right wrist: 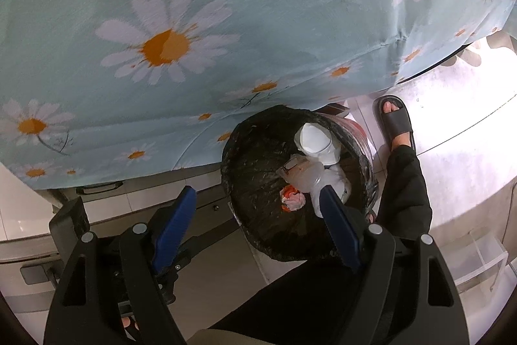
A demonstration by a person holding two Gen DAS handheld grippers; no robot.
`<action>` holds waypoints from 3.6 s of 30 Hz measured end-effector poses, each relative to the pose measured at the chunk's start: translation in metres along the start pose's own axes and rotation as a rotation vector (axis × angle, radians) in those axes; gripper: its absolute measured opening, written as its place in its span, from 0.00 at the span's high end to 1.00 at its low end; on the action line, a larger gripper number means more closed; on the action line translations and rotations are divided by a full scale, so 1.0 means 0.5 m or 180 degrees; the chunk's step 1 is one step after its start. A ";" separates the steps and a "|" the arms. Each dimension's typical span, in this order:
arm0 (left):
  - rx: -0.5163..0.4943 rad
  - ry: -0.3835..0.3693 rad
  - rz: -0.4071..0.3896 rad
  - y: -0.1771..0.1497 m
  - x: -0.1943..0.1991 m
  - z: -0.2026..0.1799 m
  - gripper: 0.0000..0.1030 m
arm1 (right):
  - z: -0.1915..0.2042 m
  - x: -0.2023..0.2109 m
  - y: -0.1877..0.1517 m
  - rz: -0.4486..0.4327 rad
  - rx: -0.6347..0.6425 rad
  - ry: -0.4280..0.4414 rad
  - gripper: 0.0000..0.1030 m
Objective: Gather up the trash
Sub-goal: 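Open both tools to drop the cups into the bin, then raise both tools back up over the remaining trash on the table, then grasp the crumpled foil with the left tool while the right tool grasps the clear plastic-bag bundle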
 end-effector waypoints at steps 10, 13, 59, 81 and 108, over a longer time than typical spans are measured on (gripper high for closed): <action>-0.0065 -0.0027 -0.0142 -0.002 0.072 -0.014 0.20 | 0.040 0.047 -0.019 -0.0087 0.0203 -0.0019 0.24; -0.0027 -0.0014 -0.0226 -0.002 0.104 -0.017 0.20 | 0.063 0.077 -0.026 -0.0181 0.0363 -0.0045 0.24; -0.0320 0.0369 -0.1521 0.361 0.647 0.036 0.07 | 0.408 0.446 0.284 -0.1413 0.1861 -0.0158 0.11; -0.0598 0.0615 -0.1122 0.667 0.501 0.121 0.07 | 0.421 0.304 0.473 -0.0988 0.1944 -0.0425 0.12; -0.1003 0.0968 -0.0861 0.729 0.406 0.093 0.41 | 0.429 0.274 0.483 -0.0851 0.2037 -0.0427 0.43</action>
Point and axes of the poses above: each gripper's, at about its wrist camera, not at the fingertips, and x roughly against the way its jaws point, z to its left, y to its top, the point moved 1 cm from there along -x, roughly the way its jaws point, and after that the axes turned 2 degrees about y, right-handed, at the moved point
